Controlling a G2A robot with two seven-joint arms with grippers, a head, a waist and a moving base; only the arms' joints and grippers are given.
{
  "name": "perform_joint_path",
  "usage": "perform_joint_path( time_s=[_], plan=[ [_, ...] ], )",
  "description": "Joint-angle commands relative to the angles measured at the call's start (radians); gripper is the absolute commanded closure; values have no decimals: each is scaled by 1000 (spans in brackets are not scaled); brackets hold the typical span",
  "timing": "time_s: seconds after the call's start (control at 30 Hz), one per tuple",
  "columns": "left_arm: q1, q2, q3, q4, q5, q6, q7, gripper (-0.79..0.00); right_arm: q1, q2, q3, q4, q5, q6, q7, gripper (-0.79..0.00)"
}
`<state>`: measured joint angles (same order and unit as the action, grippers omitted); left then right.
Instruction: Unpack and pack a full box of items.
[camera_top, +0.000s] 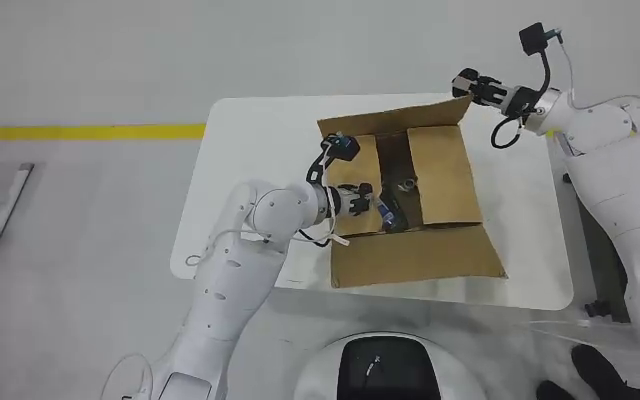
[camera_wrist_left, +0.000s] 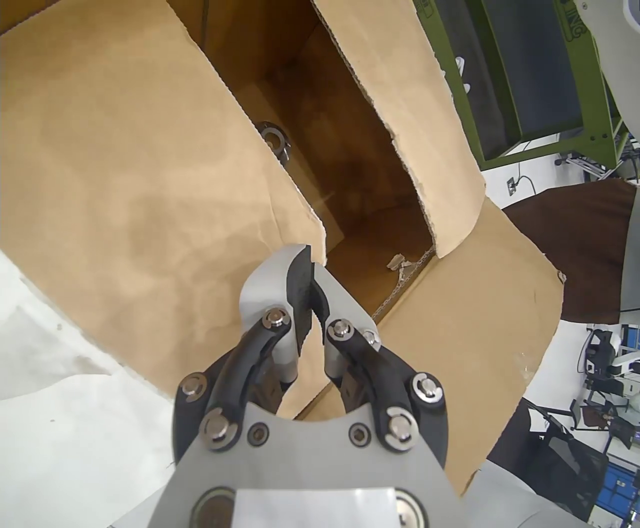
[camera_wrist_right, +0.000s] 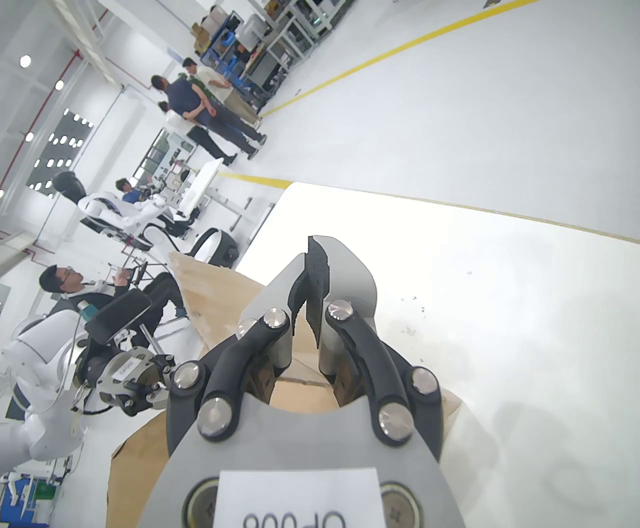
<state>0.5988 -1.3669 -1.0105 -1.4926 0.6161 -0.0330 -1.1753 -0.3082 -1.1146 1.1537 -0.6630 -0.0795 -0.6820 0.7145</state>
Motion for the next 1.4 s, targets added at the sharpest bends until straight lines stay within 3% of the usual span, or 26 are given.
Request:
perform_joint_path(
  time_s=[0.0,0.03,0.07,0.37,0.77,0.87,1.27,1.37],
  plan=[
    [1,2,-1,-3,2,0,3,-388,-13,5,5,-17,0,-31,28,0],
    [1,3,-1,-7,7,-6,4,-631,-17,9,5,-28,-9,-42,42,0],
    [4,3,0,-10,-12,-13,-15,-785,-23,13,7,-41,-22,-59,48,0],
    [-1,13,-46,-46,10,88,1,-785,-104,48,23,-170,-73,-156,153,0],
    [30,43,-177,-192,43,219,-22,-785,-274,91,75,-391,-181,-127,88,0],
    [52,48,-231,-219,17,325,-15,-785,-319,99,92,-459,-214,-98,57,0],
    [52,48,-231,-219,17,325,-15,-785,-440,120,134,-636,-272,19,2,0],
    [59,49,-224,-228,23,285,28,-785,-445,122,135,-649,-274,31,1,0]
  ],
)
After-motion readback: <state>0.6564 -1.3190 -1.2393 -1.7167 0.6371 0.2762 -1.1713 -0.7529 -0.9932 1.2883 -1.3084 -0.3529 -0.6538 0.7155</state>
